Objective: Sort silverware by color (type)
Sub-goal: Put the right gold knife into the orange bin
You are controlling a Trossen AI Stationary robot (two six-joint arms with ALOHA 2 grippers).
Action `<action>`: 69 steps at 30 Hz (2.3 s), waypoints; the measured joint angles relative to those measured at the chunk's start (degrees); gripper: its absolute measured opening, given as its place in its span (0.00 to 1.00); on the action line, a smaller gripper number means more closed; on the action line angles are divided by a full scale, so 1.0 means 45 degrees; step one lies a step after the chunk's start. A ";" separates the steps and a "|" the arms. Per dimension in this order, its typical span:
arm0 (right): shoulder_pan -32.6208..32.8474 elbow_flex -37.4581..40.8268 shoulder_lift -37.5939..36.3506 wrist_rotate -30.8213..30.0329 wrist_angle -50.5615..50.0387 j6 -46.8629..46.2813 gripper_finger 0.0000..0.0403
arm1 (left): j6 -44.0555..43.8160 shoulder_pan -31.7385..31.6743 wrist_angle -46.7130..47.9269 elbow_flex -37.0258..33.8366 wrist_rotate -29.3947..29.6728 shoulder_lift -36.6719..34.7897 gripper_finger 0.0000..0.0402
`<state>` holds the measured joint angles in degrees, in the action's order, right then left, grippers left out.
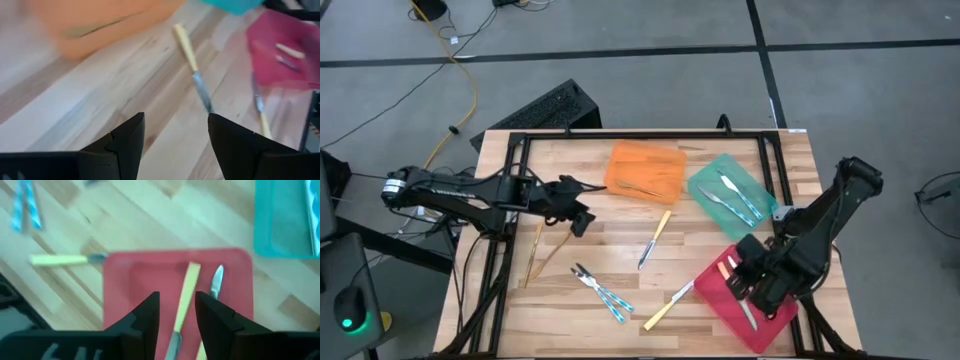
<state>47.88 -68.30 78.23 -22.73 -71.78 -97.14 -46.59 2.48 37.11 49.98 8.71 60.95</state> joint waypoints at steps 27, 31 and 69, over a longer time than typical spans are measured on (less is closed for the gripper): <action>-0.0010 0.0002 -0.2087 -0.3088 -0.0856 0.0032 0.34 | -0.2042 0.2589 0.3866 0.0227 0.0396 0.3316 0.50; -0.0010 0.0002 -0.2087 -0.3088 -0.0889 0.0037 0.34 | -0.1798 0.2410 0.4659 0.0137 -0.0011 0.4205 0.50; -0.0272 0.0012 -0.2063 -0.3666 -0.1391 0.2019 0.34 | -0.2979 0.2340 0.2512 -0.2312 -0.1481 0.5219 0.50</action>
<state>46.65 -68.25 68.95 -39.22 -78.04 -88.05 -59.99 13.01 48.41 39.58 2.05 84.43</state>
